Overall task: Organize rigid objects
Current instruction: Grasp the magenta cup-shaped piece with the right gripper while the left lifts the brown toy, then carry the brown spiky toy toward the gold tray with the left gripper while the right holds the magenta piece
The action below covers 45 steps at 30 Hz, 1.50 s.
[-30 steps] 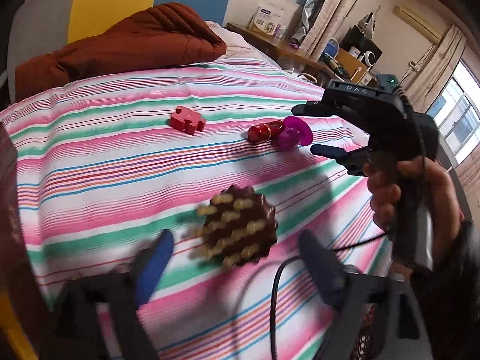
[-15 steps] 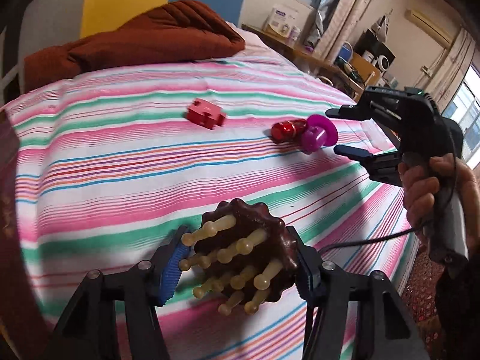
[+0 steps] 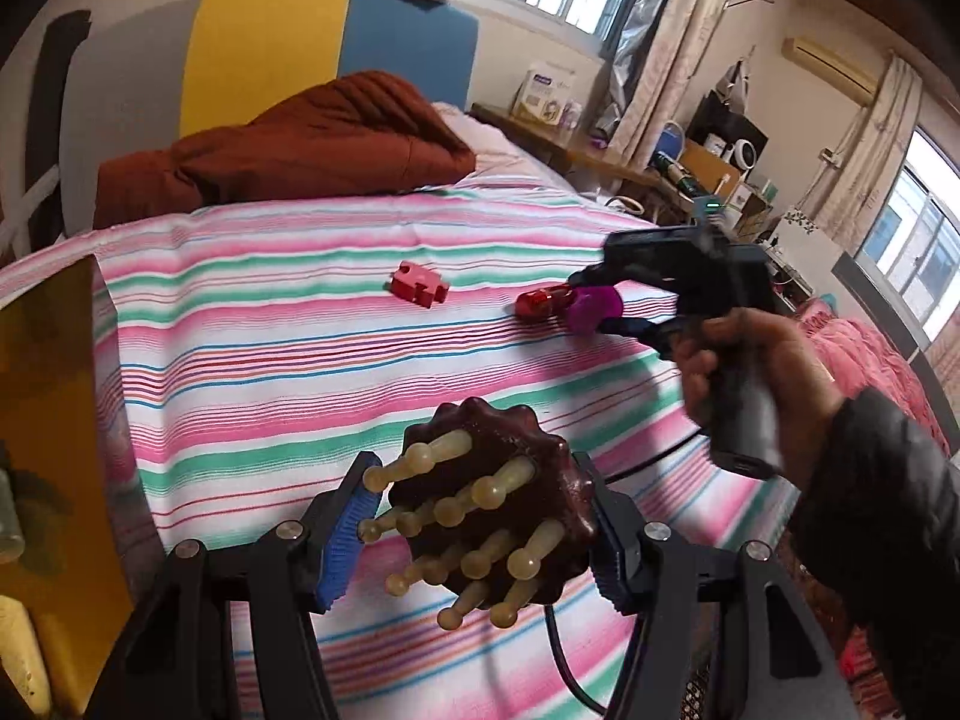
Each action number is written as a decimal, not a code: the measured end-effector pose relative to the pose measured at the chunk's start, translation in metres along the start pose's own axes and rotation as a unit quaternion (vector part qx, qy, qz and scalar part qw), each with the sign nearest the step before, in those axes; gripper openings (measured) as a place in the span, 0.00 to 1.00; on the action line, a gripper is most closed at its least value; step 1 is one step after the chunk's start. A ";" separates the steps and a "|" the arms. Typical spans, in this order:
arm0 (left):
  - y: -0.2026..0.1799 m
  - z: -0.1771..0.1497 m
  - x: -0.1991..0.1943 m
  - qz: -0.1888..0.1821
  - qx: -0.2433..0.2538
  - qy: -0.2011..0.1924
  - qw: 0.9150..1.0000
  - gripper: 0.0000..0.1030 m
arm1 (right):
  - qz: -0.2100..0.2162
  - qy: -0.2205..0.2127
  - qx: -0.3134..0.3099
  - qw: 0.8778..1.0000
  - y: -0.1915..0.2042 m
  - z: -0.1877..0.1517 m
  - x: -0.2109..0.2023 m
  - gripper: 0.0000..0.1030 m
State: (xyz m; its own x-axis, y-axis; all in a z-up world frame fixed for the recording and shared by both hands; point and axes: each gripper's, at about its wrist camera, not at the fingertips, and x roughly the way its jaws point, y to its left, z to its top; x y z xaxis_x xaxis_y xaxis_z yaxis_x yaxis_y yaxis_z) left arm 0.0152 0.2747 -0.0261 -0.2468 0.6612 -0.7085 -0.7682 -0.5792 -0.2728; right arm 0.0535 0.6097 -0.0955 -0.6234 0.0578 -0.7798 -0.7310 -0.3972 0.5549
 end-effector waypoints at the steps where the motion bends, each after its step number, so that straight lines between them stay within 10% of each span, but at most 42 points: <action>1: -0.001 -0.001 -0.004 0.001 0.003 -0.002 1.000 0.61 | -0.013 0.005 -0.012 1.000 0.001 0.001 0.003 0.33; 22: 0.029 -0.012 -0.083 0.066 -0.029 -0.055 0.996 0.61 | -0.055 0.004 -0.083 0.995 0.018 -0.003 0.014 0.32; 31: 0.076 -0.013 -0.131 0.194 -0.070 -0.087 0.975 0.61 | -0.090 0.002 -0.131 0.987 0.027 -0.012 0.015 0.31; 45: 0.131 -0.046 -0.150 0.244 -0.132 -0.074 0.958 0.61 | -0.124 -0.006 -0.177 0.976 0.032 -0.020 0.010 0.31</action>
State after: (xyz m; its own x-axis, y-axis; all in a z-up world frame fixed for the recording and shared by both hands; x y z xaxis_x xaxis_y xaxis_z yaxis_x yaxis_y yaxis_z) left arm -0.0214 0.0781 0.0149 -0.6349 0.3300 -0.6986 -0.3683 -0.9241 -0.1018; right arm 0.0297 0.5788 -0.0911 -0.4444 0.2027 -0.8726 -0.7200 -0.6604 0.2133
